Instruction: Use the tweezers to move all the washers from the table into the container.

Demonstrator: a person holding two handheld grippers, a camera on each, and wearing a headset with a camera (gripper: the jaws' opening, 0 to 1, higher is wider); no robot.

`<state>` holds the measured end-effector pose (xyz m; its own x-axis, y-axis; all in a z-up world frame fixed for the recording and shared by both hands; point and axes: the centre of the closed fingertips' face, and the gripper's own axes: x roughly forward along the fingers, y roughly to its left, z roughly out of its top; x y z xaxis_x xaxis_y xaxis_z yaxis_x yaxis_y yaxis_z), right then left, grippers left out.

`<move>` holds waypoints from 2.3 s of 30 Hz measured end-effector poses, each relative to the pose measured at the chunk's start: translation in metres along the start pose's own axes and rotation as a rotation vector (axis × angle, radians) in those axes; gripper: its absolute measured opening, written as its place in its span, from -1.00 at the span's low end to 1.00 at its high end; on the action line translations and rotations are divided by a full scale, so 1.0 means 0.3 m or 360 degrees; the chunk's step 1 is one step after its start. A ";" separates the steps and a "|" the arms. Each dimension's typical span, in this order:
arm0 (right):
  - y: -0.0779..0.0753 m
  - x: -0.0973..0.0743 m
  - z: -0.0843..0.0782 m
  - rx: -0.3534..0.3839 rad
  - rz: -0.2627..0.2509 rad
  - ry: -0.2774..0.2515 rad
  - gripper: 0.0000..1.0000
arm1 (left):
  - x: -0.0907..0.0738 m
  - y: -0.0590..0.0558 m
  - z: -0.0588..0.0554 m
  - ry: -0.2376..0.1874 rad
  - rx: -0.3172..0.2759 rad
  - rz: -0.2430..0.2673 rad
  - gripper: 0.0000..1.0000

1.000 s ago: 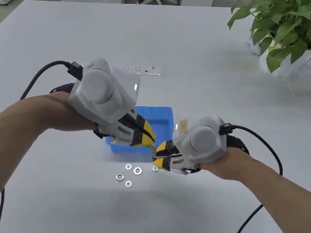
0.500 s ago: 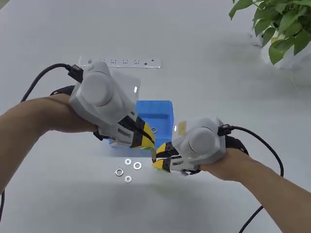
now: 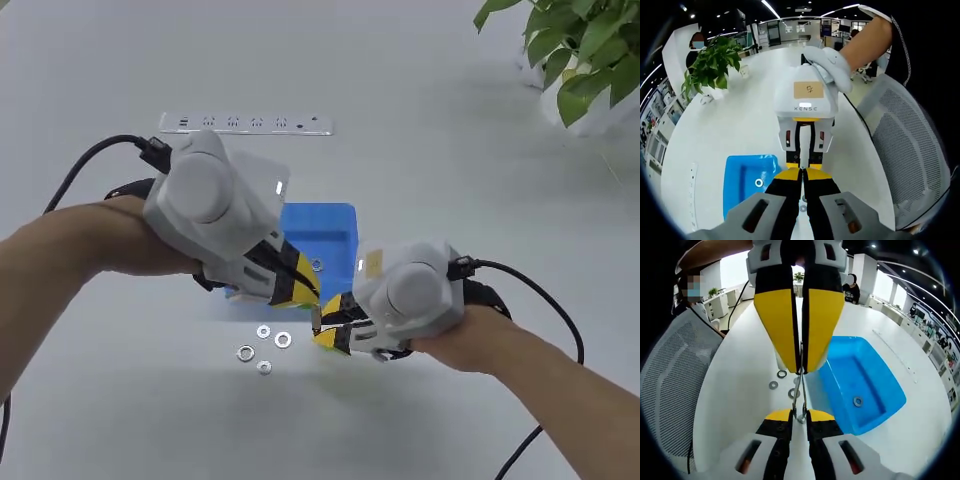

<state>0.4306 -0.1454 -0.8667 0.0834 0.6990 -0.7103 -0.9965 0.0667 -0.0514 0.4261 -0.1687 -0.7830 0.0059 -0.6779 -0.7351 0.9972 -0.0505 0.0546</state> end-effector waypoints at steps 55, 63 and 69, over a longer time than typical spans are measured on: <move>0.009 -0.040 0.052 -0.0019 0.0012 0.0016 -0.81 | -0.063 -0.005 0.042 -0.0023 -0.0030 0.0020 -0.90; 0.000 -0.068 0.102 -0.0052 0.0005 0.0008 -0.81 | -0.112 -0.001 0.073 -0.0031 -0.0020 0.0039 -0.90; -0.019 -0.094 0.146 -0.0071 -0.0018 -0.0014 -0.81 | -0.154 0.013 0.098 -0.0029 0.0000 0.0065 -0.90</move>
<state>0.4344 -0.1342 -0.8157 0.0948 0.7047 -0.7031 -0.9949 0.0429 -0.0911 0.4275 -0.1591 -0.7291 0.0451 -0.6928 -0.7197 0.9962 -0.0227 0.0843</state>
